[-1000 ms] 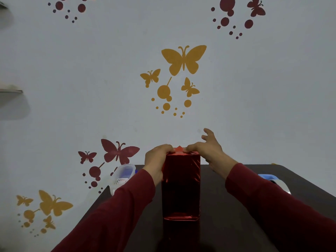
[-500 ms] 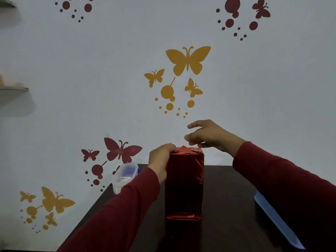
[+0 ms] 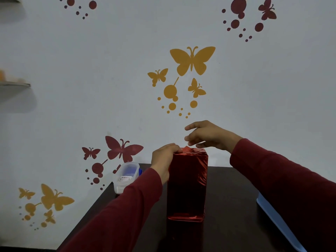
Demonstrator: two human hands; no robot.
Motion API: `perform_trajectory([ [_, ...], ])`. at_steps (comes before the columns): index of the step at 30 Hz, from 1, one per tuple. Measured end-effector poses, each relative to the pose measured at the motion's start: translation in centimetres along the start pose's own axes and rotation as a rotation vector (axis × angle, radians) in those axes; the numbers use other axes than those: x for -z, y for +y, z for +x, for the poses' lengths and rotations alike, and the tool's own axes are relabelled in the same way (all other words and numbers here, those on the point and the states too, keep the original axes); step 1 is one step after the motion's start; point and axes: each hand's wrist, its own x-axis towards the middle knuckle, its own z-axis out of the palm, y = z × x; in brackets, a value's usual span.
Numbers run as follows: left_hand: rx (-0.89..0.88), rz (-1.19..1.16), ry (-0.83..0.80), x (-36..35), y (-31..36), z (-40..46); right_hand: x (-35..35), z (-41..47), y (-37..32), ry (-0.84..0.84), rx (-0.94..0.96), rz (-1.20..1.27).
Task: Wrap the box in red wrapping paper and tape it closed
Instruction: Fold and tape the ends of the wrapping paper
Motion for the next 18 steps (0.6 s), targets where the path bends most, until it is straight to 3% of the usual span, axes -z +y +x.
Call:
perform_trajectory([
  [9, -0.013, -0.012, 0.004, 0.0, -0.1, 0.1, -0.8, 0.4, -0.5, -0.067, 0.010, 0.340],
  [18, -0.028, -0.014, -0.024, 0.1, -0.3, 0.4, -0.8, 0.8, 0.7, 0.035, -0.123, 0.119],
])
